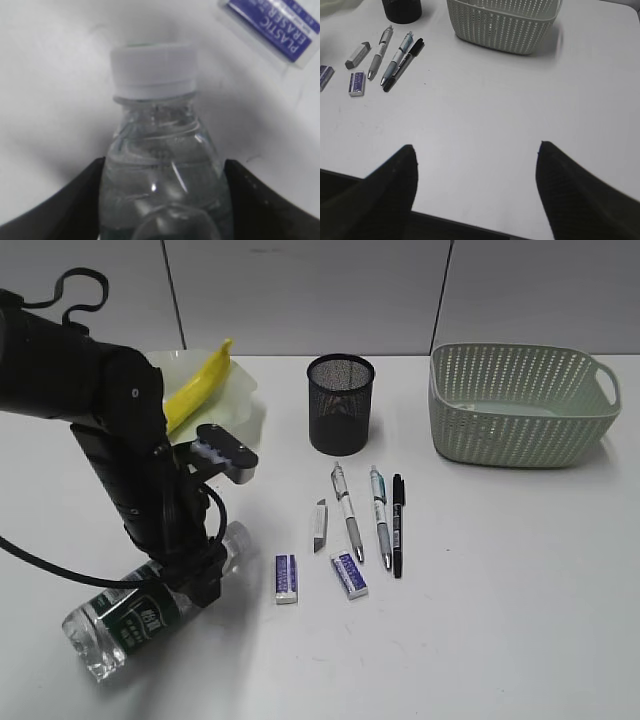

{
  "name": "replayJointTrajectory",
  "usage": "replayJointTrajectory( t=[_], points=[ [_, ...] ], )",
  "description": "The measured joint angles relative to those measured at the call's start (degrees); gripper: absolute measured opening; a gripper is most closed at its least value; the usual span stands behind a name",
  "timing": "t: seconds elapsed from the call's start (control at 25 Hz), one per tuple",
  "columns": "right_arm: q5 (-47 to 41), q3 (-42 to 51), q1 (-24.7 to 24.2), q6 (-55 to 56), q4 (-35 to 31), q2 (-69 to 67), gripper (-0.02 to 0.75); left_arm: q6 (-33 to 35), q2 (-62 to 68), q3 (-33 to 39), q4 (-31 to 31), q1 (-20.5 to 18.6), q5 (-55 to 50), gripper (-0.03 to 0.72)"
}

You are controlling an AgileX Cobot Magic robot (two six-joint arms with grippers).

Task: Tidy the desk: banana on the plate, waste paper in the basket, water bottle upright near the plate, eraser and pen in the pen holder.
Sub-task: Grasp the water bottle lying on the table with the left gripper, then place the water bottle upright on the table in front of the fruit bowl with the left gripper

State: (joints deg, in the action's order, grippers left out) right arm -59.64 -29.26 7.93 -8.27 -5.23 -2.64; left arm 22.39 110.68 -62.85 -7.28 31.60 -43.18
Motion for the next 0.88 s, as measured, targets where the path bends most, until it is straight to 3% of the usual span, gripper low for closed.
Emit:
replayJointTrajectory(
  t=[0.4, 0.88],
  points=[
    [0.0, 0.0, 0.0, 0.0, 0.0, 0.0, 0.569, 0.0, -1.5, 0.0, -0.6, 0.0, -1.0, 0.504],
    [0.1, 0.0, 0.0, 0.0, 0.0, 0.0, 0.570, -0.8, -18.6, 3.0, -4.0, -0.2, 2.0, 0.499]
  ],
)
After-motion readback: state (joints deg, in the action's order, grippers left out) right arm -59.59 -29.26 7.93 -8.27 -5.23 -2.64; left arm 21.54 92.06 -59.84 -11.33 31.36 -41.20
